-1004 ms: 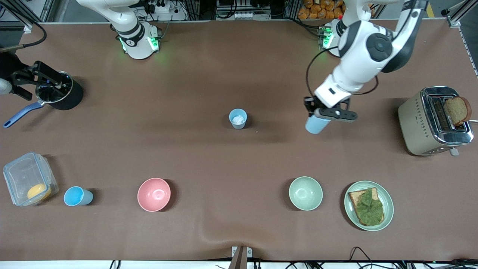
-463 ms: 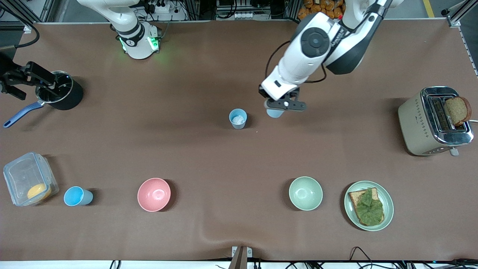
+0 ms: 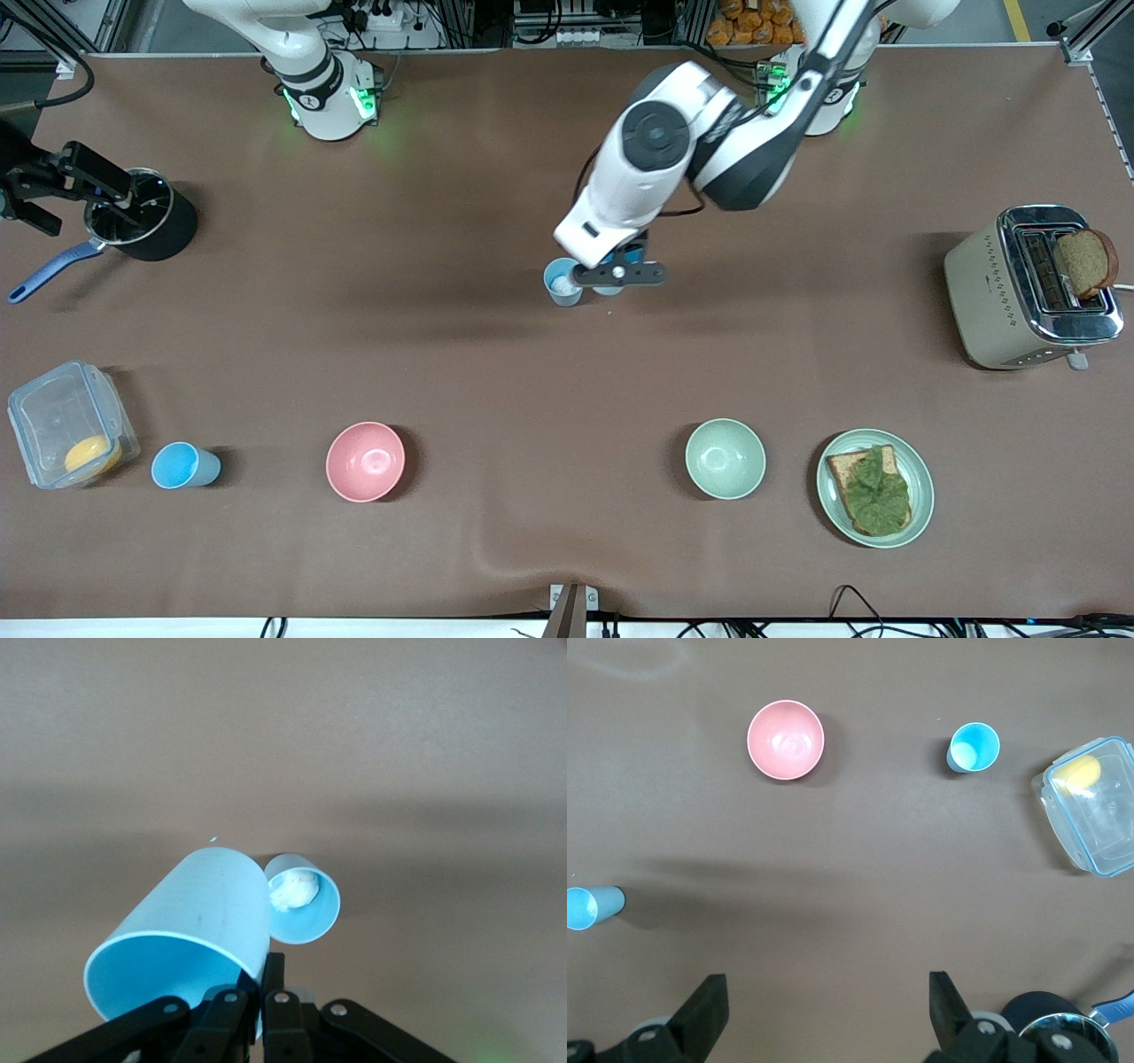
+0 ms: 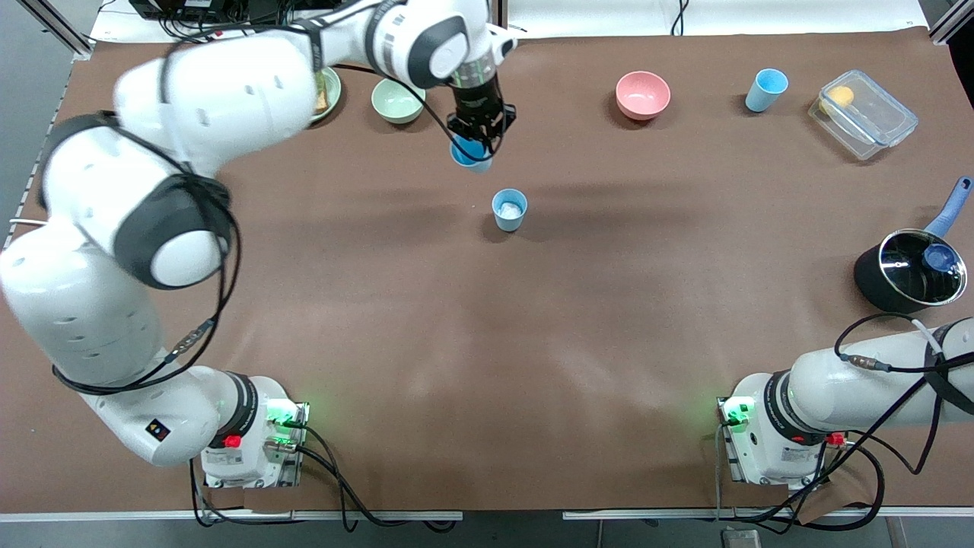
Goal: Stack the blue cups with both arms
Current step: 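Carry the held cup with the left gripper over the placed cup, then lower the cup into the placed cup and open the left gripper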
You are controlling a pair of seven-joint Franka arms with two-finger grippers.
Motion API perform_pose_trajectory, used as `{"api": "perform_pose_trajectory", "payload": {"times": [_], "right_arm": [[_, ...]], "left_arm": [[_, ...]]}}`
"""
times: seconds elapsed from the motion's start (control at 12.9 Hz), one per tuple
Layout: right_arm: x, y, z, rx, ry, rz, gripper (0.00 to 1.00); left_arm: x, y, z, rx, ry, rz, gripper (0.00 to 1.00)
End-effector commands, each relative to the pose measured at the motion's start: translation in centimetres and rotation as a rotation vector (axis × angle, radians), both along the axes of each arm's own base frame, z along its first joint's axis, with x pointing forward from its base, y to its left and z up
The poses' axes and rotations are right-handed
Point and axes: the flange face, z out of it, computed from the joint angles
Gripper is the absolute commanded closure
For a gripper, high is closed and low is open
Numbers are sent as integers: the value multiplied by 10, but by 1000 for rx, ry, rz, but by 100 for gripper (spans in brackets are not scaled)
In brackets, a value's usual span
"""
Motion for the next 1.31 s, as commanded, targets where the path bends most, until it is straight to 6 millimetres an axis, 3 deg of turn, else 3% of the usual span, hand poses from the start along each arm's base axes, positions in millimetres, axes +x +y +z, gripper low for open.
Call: {"api": "perform_pose_trajectory", "payload": {"times": [0.0, 0.23, 0.39, 1.24], "right_arm": [[0, -6, 4, 14, 4, -12, 0], [0, -11, 1, 5, 12, -17, 0], [1, -11, 0, 5, 13, -20, 0], [2, -24, -3, 1, 26, -31, 0]], "left_arm": [[2, -28, -8, 38, -9, 17, 100], [-21, -62, -37, 69, -2, 78, 100], [-28, -73, -48, 66, -8, 85, 100], [-43, -83, -68, 92, 12, 97, 100]]}}
